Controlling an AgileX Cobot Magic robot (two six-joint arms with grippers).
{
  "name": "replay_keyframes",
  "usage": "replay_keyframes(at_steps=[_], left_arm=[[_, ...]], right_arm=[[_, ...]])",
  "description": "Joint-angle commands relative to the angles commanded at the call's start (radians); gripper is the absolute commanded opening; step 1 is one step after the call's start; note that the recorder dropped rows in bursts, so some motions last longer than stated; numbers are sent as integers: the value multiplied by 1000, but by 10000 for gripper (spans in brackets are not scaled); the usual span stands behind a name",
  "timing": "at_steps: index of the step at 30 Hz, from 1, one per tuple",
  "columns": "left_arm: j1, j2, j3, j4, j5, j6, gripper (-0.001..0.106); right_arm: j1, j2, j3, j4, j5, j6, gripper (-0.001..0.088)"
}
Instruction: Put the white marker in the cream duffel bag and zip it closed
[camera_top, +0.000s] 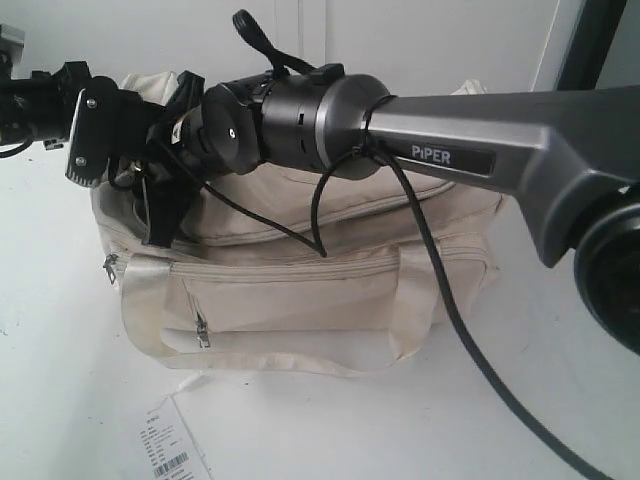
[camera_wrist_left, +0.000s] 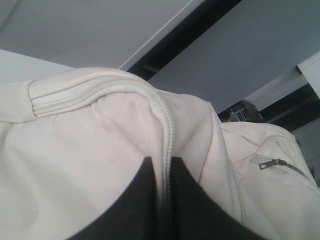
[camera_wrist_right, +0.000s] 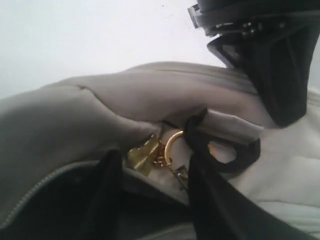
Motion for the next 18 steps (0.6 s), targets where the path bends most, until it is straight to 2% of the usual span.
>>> replay_keyframes(at_steps=[11,18], left_arm=[[0,0,0,0,0,0,0],[0,0,0,-5,0,0,0]], right_arm=[[0,23,0,8,-145,0,405],[0,69,-19,8,-135,0,325]])
